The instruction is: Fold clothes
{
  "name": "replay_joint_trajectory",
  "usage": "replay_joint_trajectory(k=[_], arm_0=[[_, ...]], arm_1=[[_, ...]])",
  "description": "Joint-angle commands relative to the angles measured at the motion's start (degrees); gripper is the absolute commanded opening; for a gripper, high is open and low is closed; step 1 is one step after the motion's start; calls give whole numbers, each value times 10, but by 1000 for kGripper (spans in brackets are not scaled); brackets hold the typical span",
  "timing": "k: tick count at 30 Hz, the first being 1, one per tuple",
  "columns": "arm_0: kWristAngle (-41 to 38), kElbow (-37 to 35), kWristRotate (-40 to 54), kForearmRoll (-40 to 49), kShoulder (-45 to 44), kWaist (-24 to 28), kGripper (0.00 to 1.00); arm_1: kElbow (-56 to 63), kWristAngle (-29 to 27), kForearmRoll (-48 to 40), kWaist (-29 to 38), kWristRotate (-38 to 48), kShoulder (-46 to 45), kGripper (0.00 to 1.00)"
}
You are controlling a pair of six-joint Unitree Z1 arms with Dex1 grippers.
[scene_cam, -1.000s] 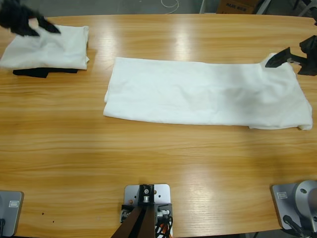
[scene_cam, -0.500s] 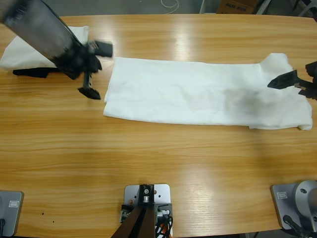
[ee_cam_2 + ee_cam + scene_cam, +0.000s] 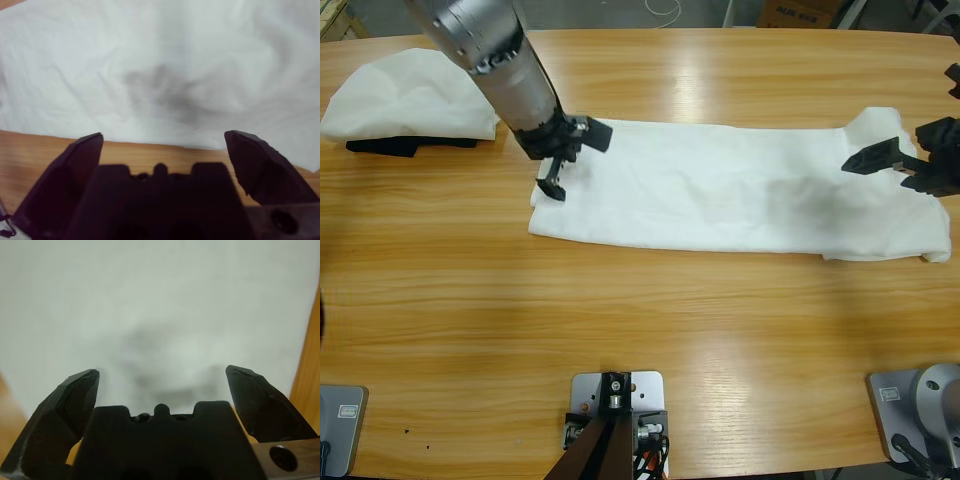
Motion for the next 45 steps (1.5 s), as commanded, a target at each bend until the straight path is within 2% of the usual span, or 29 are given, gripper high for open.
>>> replay_joint_trajectory(k=[1,4,8,11,14,18,19,21,23,24,25,27,31,34,37,42,43,45], arm_0=[[8,3,-2,41,69,9,899],[9,50,-4,54,49,53,900],[10,138,-6,4,-1,106,899],[10,183,-7,-11,-28,101,899],[10,261,-24,-43,-57,85,899],[10,337,-52,-79,-99,57,899],[10,341,-60,-79,-107,52,899],[10,342,-69,-77,-123,42,899],[9,342,-76,-74,-131,35,899],[9,343,-82,-74,-135,32,899],[7,343,-87,-74,-138,29,899],[5,343,-96,-74,-142,25,899],[-5,343,-112,-74,-154,17,899],[-5,342,-116,-74,-163,17,899],[-5,339,-125,-74,-180,18,899],[-5,332,-139,-74,-218,34,899],[-5,328,-145,-74,-227,40,899],[-5,324,-152,-74,-244,52,899]], arm_1=[[17,13,-7,5,5,21,1000],[18,13,-7,5,5,22,1000],[19,15,-9,5,6,22,1000],[18,17,-7,5,6,14,1000],[18,17,-8,5,10,10,1000],[27,-2,-6,5,16,8,1000],[28,-13,0,10,22,1,1000],[30,-63,33,81,41,-19,1000],[68,-108,31,159,124,-58,1000],[93,-119,12,167,165,-87,1000],[105,-126,-12,166,182,-115,997],[125,-118,-78,119,183,-122,991],[128,-107,-138,54,173,-6,991],[144,-74,-215,27,174,66,995],[145,-62,-245,21,174,123,996],[159,-49,-250,6,174,140,983],[161,-44,-249,1,174,146,940],[162,-33,-241,-6,172,158,692]])
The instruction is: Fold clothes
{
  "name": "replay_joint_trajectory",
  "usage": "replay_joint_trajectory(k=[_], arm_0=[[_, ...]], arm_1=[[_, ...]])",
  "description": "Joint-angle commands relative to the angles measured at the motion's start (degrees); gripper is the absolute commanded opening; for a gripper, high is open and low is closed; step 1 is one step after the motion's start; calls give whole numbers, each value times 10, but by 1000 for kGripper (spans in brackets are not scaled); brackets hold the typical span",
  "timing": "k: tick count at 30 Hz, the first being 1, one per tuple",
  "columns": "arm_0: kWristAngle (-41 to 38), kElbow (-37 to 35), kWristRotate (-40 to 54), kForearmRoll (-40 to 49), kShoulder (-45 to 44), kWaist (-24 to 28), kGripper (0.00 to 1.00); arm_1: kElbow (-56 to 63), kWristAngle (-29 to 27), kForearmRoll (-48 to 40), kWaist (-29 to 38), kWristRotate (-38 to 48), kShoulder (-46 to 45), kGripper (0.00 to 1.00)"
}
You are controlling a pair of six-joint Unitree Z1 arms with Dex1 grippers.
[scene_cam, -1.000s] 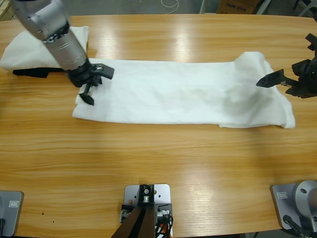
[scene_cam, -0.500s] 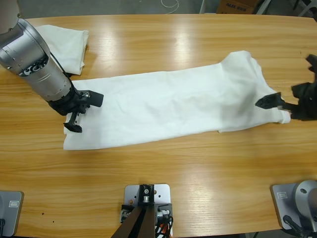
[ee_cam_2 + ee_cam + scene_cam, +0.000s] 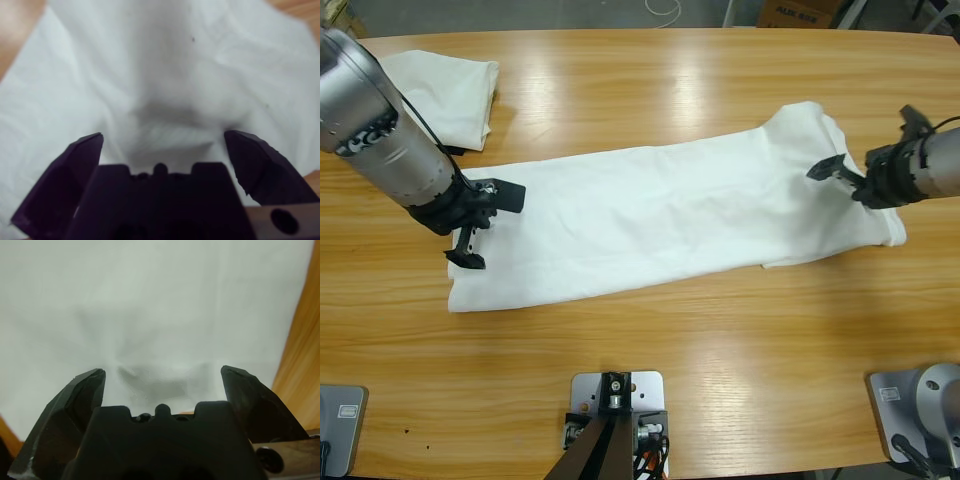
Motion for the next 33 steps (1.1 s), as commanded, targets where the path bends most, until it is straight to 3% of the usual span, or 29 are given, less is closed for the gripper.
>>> replay_joint_trajectory(k=[1,3,4,10,14,18,27,33], arm_0=[[-7,-4,-30,-2,-66,32,899],[-7,-2,-37,-1,-80,39,899],[-7,-1,-40,0,-87,41,899],[-7,7,-74,6,-131,42,899],[-9,17,-118,6,-154,42,899],[-9,35,-137,6,-174,43,899],[-9,66,-159,6,-211,56,904],[-9,75,-162,6,-224,61,904]], arm_1=[[27,43,-2,-31,-7,62,555],[25,58,-7,-32,-43,67,137],[23,61,-8,-32,-60,71,1],[7,58,-5,-32,-105,75,0],[-26,-12,66,-33,-120,-16,0],[-96,-50,163,-86,-142,-98,0],[-146,-105,221,-126,-150,-166,0],[-280,-166,300,-141,-158,-202,0]])
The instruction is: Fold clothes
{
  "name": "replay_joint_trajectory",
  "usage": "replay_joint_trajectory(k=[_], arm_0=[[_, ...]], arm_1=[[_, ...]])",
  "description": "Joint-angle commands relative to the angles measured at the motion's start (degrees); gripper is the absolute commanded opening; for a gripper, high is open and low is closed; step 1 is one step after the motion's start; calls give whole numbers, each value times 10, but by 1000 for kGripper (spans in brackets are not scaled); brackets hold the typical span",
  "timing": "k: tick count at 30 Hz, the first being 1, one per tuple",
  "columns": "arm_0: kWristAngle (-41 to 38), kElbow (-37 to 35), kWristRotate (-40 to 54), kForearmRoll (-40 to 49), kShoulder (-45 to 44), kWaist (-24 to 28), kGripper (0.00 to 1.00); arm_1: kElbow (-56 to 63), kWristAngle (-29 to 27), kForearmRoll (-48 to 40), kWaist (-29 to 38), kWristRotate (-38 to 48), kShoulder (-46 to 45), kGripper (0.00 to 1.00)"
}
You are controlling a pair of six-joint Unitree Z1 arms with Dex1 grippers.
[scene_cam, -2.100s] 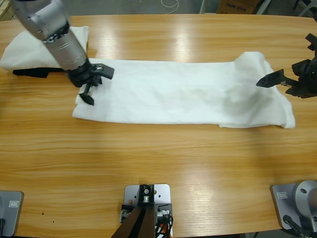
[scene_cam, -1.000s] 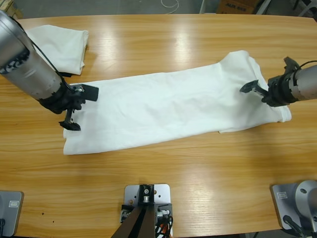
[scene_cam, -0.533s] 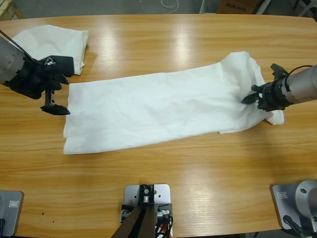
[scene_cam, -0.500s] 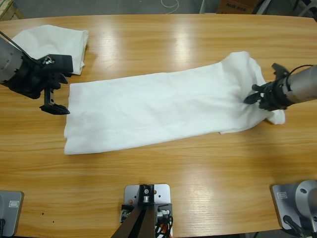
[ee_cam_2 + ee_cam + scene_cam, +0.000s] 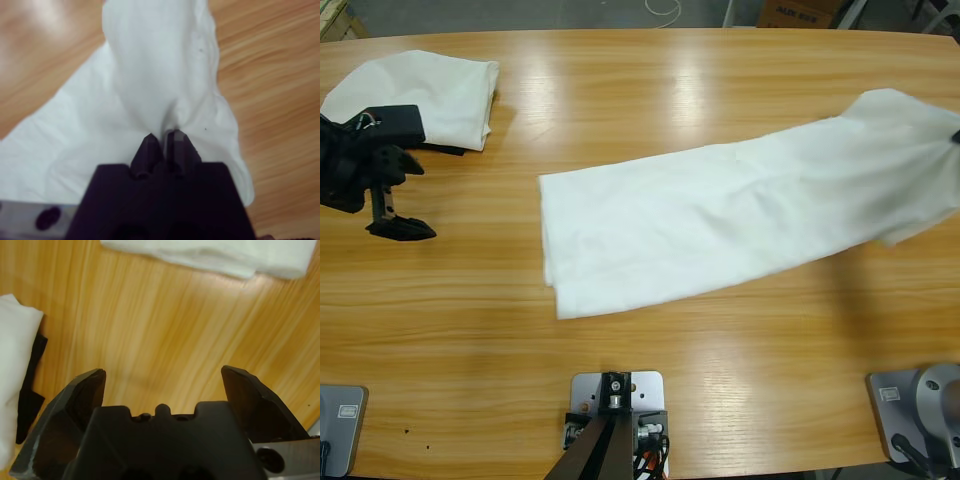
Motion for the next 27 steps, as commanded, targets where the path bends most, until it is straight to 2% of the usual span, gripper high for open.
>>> replay_joint_trajectory(k=[1,4,6,9,12,15,17,20,21,22,23,24,27], arm_0=[[-8,32,-11,5,-27,11,904],[-8,45,-11,5,-36,15,904],[-8,56,-12,4,-43,19,904],[-8,69,-12,1,-48,25,904],[-8,69,-12,-2,-50,27,904],[-8,73,-15,-2,-59,29,904],[-8,80,-23,-2,-67,32,904],[-8,90,-25,-7,-72,35,904],[-9,91,-25,-9,-72,35,904],[-10,91,-26,-10,-72,34,904],[-10,91,-27,-11,-72,34,904],[-10,92,-28,-11,-72,34,904],[-10,94,-28,-11,-74,35,904]], arm_1=[[-162,-79,96,-20,-14,-57,0],[-250,-112,140,-20,-31,-41,0],[-292,-104,158,-15,-37,-28,0],[-333,-70,157,113,-33,20,0],[-351,-29,125,319,-8,120,0],[-364,-10,104,470,49,220,0],[-370,35,93,537,90,290,0],[-368,142,38,558,103,356,22],[-369,178,24,558,102,377,594],[-370,199,19,558,95,387,876],[-371,210,18,558,86,393,973],[-371,231,23,558,70,399,1000],[-354,212,44,554,33,360,1000]])
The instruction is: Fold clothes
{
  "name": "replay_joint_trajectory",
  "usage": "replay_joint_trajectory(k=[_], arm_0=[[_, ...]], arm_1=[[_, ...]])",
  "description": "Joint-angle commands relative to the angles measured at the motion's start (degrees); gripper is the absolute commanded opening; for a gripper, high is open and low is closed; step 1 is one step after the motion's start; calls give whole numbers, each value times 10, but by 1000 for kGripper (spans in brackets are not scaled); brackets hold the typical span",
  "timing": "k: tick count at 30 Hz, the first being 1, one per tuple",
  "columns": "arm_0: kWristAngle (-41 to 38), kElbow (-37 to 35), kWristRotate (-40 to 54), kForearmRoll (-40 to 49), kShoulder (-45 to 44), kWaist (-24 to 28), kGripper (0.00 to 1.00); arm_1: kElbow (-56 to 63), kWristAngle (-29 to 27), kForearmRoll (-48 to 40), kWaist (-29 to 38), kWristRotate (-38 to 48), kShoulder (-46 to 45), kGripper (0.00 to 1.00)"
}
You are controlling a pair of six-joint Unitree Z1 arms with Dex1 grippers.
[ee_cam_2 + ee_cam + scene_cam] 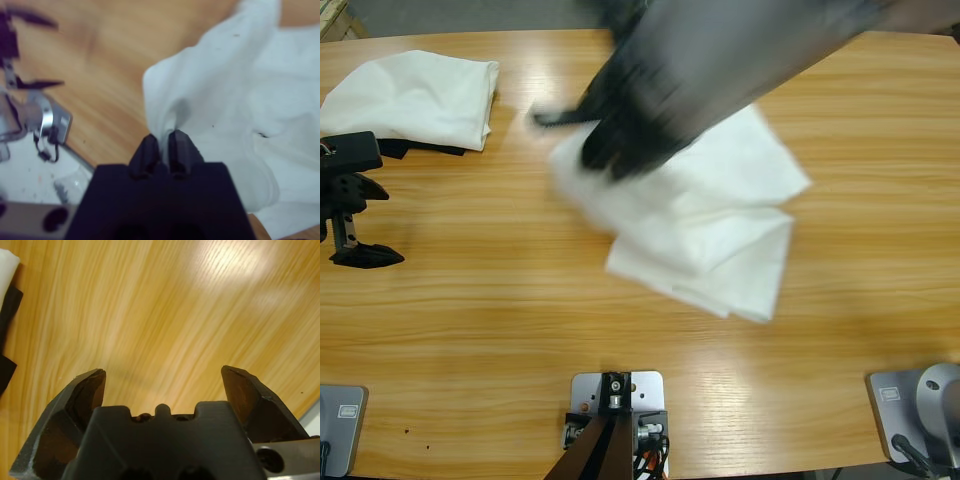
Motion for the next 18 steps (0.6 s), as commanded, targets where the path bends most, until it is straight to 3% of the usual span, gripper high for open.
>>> replay_joint_trajectory(k=[1,6,9,11,14,18], arm_0=[[-9,25,-10,-10,-12,5,904],[-44,20,-23,-20,-10,-8,908],[-58,-8,-23,-21,-2,-45,908],[-58,-51,-26,-21,14,-80,908],[-57,-131,-25,-21,80,-126,913],[-53,-253,-36,-19,206,-133,910]], arm_1=[[25,43,6,4,-69,13,1000],[70,12,-15,4,-91,-122,1000],[137,-77,17,-35,1,-176,1000],[202,-120,32,-74,70,-208,984],[256,-116,29,-109,83,-227,977],[282,-108,29,-129,84,-251,982]])
